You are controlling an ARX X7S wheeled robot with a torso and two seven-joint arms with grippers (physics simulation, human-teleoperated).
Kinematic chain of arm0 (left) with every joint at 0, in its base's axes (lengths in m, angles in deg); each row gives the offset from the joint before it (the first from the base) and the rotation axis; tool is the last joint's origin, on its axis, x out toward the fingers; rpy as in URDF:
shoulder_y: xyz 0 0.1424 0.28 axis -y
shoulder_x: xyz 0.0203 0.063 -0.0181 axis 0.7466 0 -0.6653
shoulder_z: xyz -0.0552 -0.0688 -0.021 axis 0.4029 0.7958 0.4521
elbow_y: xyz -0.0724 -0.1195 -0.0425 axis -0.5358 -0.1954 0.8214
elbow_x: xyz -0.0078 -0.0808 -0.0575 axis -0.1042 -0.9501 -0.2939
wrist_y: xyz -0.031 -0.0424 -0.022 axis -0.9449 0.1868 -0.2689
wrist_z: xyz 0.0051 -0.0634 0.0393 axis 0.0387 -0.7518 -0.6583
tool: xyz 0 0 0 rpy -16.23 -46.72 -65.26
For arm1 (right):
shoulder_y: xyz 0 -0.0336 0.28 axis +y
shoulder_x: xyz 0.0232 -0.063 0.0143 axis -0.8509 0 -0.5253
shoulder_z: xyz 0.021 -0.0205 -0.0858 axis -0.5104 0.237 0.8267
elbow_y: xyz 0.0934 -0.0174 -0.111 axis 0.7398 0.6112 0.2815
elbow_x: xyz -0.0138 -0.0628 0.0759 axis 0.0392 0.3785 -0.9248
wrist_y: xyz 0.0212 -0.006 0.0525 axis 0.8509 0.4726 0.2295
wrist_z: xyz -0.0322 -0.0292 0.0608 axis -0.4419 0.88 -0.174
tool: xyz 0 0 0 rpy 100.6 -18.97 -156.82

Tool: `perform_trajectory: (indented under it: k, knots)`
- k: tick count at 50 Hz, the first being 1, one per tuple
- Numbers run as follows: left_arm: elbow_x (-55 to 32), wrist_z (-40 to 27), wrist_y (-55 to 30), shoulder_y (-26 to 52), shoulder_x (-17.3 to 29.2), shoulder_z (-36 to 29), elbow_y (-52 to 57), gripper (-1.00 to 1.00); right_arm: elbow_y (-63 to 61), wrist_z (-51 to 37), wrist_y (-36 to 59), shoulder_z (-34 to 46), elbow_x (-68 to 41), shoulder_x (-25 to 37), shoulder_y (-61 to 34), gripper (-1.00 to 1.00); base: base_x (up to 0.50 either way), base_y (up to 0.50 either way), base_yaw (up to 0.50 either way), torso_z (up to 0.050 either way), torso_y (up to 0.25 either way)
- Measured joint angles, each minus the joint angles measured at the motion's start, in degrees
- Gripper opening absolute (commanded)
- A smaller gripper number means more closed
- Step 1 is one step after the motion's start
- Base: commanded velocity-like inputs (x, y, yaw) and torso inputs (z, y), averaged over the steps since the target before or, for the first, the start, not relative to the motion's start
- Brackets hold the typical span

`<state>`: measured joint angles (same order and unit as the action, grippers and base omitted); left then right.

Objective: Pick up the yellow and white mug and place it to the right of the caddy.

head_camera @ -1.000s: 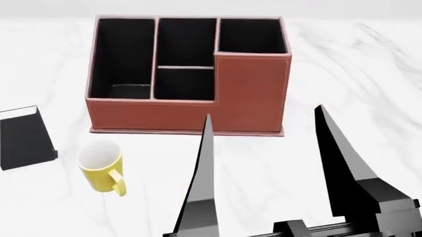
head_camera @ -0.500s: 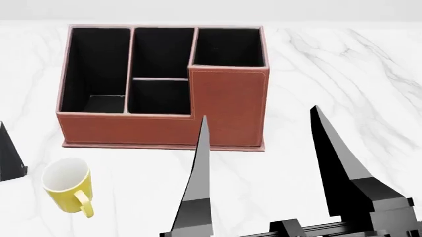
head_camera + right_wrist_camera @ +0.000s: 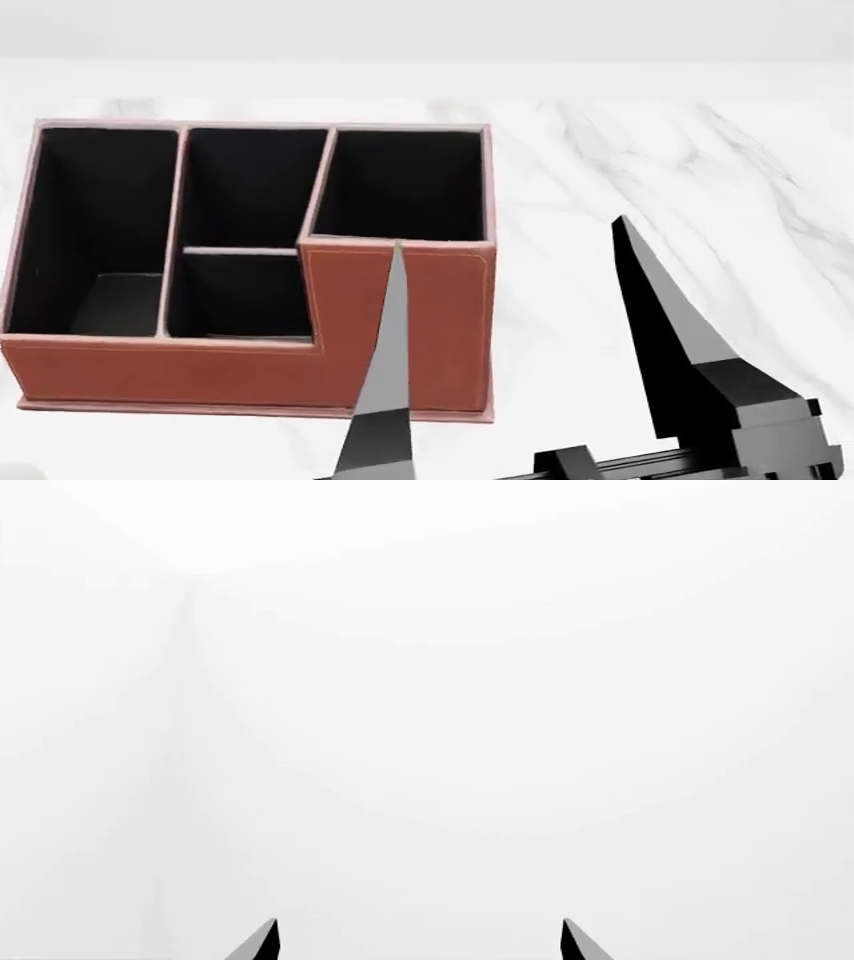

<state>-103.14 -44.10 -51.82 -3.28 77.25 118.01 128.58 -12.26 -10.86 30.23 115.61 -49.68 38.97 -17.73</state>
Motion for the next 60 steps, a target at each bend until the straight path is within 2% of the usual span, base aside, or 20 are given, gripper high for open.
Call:
perform_trajectory:
  k: [16,36,44,60]
  knots:
    - [0.2,-0.7,-0.2,0.0,1.0,-0.5,0.0,1.0,-1.1,-1.2,5.3,1.3,1.1,-0.6,-1.8,1.0,0.49,0.06,0.0,0.0,0.001]
    - [0.3,-1.2,-0.2,0.0,1.7,-0.9,0.0,1.0,-0.8,-1.8,4.9,1.5,0.8,-0.6,-2.0,1.0,0.0,0.0,0.0,0.0,0.001]
    - [0.5,-1.7,-0.4,0.0,2.2,-1.3,0.0,1.0,-1.2,-3.0,7.0,1.8,1.2,-0.9,-2.6,1.0,0.0,0.45,0.0,0.0,0.0]
    - [0.5,-2.3,-0.6,0.0,3.1,-1.7,0.0,1.0,-1.1,-3.0,7.8,2.5,0.8,-1.5,-3.1,1.0,0.0,0.01,0.0,0.0,0.0]
